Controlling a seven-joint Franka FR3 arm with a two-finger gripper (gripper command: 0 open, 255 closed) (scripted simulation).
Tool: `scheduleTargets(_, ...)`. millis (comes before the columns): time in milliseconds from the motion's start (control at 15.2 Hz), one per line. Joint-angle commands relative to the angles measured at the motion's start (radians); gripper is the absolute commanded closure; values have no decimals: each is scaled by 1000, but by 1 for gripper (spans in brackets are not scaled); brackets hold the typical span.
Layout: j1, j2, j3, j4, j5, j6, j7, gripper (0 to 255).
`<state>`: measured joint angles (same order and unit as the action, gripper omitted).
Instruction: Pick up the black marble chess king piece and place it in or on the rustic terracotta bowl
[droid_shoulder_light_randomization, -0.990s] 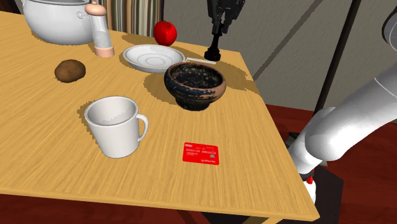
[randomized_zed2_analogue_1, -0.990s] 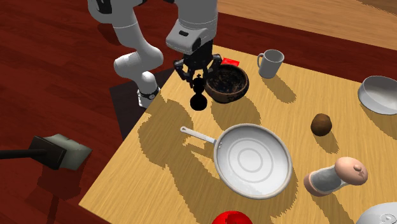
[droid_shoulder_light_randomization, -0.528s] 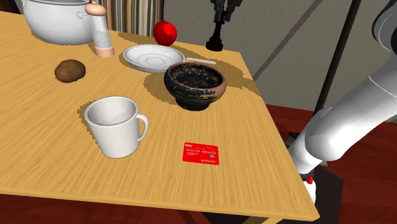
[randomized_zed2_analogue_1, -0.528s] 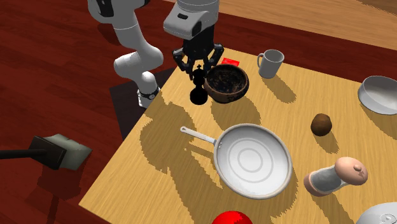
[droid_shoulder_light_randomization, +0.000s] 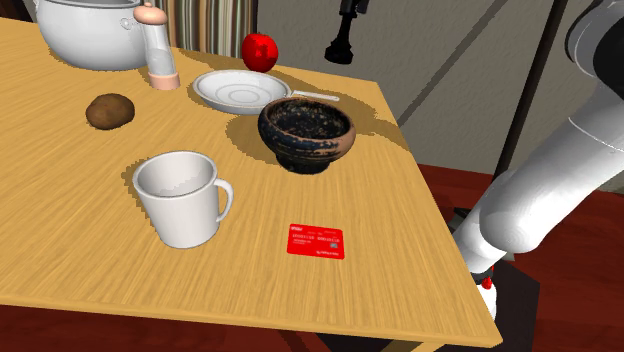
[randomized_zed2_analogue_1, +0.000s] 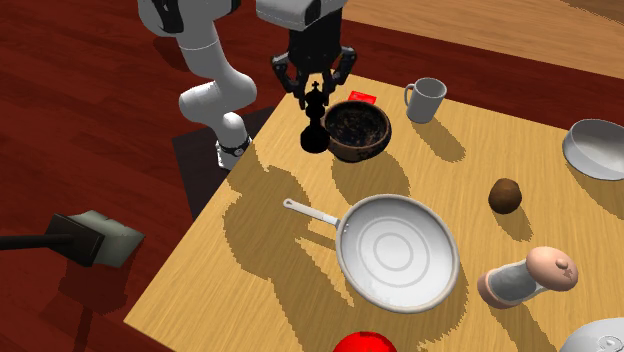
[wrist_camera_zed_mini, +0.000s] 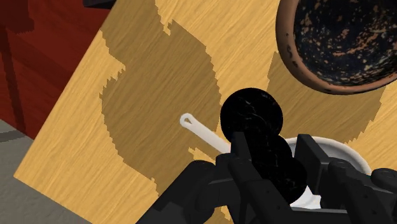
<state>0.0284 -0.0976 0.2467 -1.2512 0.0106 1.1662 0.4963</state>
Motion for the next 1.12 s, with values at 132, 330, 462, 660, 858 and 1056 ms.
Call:
scheduleTargets(132,42,25,56,68,-3,-44,97,255)
scheduleTargets(330,83,53,107,126,-11,-75,187,255)
scheduleTargets(462,114,82,145,176,-22,-99,251,255)
scheduleTargets(660,175,146,204,277,-55,-144,353,255)
scheduleTargets(858,185,126,211,225,-44,-111,376,255)
scheduleTargets(1056,166,67,195,104,-14,-43,357,255)
